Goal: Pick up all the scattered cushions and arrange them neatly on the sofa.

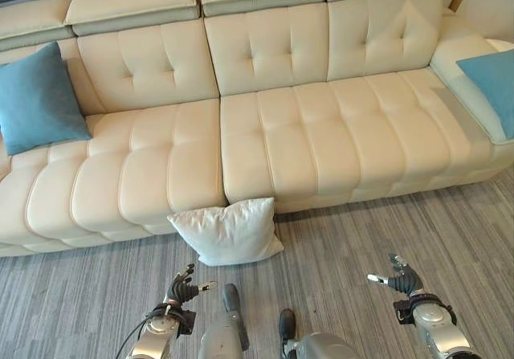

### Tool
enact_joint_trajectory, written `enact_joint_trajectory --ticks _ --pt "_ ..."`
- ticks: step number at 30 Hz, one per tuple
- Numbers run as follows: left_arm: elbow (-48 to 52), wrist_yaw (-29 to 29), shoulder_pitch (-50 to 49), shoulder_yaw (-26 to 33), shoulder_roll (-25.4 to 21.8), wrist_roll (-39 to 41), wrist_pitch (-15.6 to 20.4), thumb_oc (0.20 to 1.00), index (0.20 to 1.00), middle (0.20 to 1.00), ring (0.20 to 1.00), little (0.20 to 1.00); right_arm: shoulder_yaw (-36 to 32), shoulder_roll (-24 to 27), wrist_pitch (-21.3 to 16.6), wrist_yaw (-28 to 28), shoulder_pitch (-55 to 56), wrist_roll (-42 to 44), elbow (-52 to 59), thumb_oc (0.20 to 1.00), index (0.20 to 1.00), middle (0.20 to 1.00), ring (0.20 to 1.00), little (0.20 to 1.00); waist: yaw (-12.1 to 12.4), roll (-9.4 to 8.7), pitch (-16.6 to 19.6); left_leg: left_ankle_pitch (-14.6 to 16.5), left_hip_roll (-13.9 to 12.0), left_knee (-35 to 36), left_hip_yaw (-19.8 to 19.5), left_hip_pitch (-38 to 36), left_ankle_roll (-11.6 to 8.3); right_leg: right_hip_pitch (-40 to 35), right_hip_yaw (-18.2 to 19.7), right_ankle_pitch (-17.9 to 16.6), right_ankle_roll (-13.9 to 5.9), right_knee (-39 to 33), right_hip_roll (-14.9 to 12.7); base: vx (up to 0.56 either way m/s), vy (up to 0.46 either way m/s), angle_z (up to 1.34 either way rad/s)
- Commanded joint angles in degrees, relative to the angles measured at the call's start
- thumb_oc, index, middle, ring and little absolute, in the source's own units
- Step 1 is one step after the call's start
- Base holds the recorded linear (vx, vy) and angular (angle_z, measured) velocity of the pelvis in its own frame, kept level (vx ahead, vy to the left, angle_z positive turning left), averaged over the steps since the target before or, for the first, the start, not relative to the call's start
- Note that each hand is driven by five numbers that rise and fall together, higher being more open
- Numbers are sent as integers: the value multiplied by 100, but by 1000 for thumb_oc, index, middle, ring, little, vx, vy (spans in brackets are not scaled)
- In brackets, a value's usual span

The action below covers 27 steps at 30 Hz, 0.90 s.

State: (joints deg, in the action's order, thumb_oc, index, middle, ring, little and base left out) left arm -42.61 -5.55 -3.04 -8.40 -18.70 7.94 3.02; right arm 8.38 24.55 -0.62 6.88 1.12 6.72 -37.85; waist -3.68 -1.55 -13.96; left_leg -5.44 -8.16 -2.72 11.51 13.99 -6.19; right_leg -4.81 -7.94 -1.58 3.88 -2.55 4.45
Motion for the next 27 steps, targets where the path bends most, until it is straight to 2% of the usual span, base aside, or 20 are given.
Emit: enact_joint_trajectory --ticks 1,3,4,7,8,10,11,12,13,15,16,17,18,19,20,21,22,27 --pt "90 -47 -91 176 -156 65 66 1000 1000 1000 1000 1000 -268 273 -44 60 151 -82 187 1000 1000 1000 1000 1000 55 69 -14 -167 -225 -314 134 -232 -3 93 189 1005 -770 862 -806 289 157 -29" --pt "77 -46 -104 177 -168 49 62 1000 1000 1000 1000 1000 -295 254 -43 59 195 -80 181 1000 1000 1000 1000 1000 38 66 16 -149 -254 -408 148 -216 -7 93 218 1020 -754 892 -811 206 159 -19" --pt "69 -19 -97 188 -224 48 66 1000 1000 1000 1000 1000 -373 196 -48 49 318 -36 193 1000 1000 1000 1000 1000 -13 30 53 -36 -296 -592 127 -245 -14 36 293 1076 -775 970 -915 340 314 -7" --pt "59 -12 -39 112 -259 21 81 1000 1000 1000 1000 1000 -419 160 -55 20 381 -39 225 1000 1000 1000 1000 1000 -29 41 129 169 -173 -658 2 -266 68 -29 287 1135 -872 1057 -1089 217 264 11" --pt "40 -11 44 61 -306 -58 64 1000 1000 1000 1000 1000 -450 105 -41 13 349 -35 175 1000 1000 1000 1000 1000 -61 4 168 413 17 -712 36 -321 199 52 349 992 -966 1290 -1291 278 446 31" --pt "74 -20 122 34 -364 -88 48 1000 1000 1000 1000 1000 -396 39 -10 6 258 -86 148 1000 1000 1000 1000 1000 -85 -16 163 602 239 -678 61 -443 370 363 449 612 -1036 1772 -1472 155 330 19" --pt "73 -20 124 35 -364 -88 48 1000 1000 1000 1000 1000 -396 39 -10 6 256 -86 148 1000 1000 1000 1000 1000 -79 -9 177 589 232 -667 65 -428 370 383 454 597 -1034 1763 -1464 62 209 0" --pt "117 -46 156 61 -413 -83 47 1000 1000 1000 1000 1000 -344 4 -10 10 171 -111 167 1000 1000 1000 1000 1000 -85 -15 137 657 299 -634 119 -499 457 591 496 414 -1044 2060 -1522 50 289 5" --pt "144 -109 198 133 -514 -38 62 1000 1000 1000 1000 1000 -169 -80 -48 25 -2 -127 206 1000 1000 1000 1000 1000 -30 -19 25 763 348 -535 282 -660 540 968 308 245 -1056 2490 -1660 52 290 5" --pt "139 -123 205 146 -523 -10 64 1000 1000 1000 1000 1000 -83 -105 -50 19 -81 -141 203 1000 1000 1000 1000 1000 -8 -25 22 866 389 -496 286 -760 525 1044 197 339 -1067 2523 -1682 113 202 -17" --pt "54 -162 259 198 -548 6 74 1000 1000 1000 1000 1000 31 -89 -71 1 -196 -167 254 1000 1000 1000 1000 1000 -32 -4 -42 772 459 -292 277 -893 561 1362 135 439 -997 2419 -1394 159 171 -32" --pt "25 -177 286 220 -564 15 96 1000 1000 1000 1000 1000 63 -58 -86 7 -248 -164 298 1000 1000 1000 1000 1000 -40 -9 -85 783 523 -255 237 -949 559 1421 102 503 -1005 2197 -1285 152 117 -18" --pt "23 -199 324 232 -586 21 106 1000 1000 1000 1000 1000 84 -32 -100 31 -294 -157 353 1000 1000 1000 1000 1000 -29 -21 -111 893 575 -243 193 -1005 530 1444 61 589 -1058 1984 -1294 61 18 12" --pt "23 -201 334 237 -587 22 107 1000 1000 1000 1000 1000 83 -33 -99 33 -305 -156 356 1000 1000 1000 1000 1000 -33 -16 -127 807 554 -251 229 -952 557 1464 19 487 -1014 1928 -1280 83 -31 30" --pt "38 -242 373 261 -637 20 127 1000 1000 1000 1000 1000 106 29 -128 67 -369 -158 476 1000 1000 1000 1000 1000 -11 -57 -194 894 642 -321 183 -936 548 1467 -142 446 -1016 1382 -1345 11 -40 35" --pt "39 -242 371 259 -636 21 126 1000 1000 1000 1000 1000 105 30 -128 67 -366 -158 478 1000 1000 1000 1000 1000 -23 -52 -212 910 637 -335 168 -951 546 1431 -160 451 -1016 1369 -1342 96 -36 30" --pt "82 -283 350 320 -671 -31 135 1000 1000 1000 1000 1000 78 112 -146 87 -377 -172 572 1000 1000 1000 1000 1000 -13 -69 -265 976 727 -458 72 -865 573 1538 184 462 -1039 1467 -1188 33 -5 22" --pt "7 -338 525 313 -713 88 224 1000 1000 1000 1000 1000 204 244 -194 244 -707 -203 535 1000 1000 1000 1000 1000 82 -85 -436 1119 708 -996 -14 -350 571 1815 101 474 -923 1643 -1192 -45 -79 43"
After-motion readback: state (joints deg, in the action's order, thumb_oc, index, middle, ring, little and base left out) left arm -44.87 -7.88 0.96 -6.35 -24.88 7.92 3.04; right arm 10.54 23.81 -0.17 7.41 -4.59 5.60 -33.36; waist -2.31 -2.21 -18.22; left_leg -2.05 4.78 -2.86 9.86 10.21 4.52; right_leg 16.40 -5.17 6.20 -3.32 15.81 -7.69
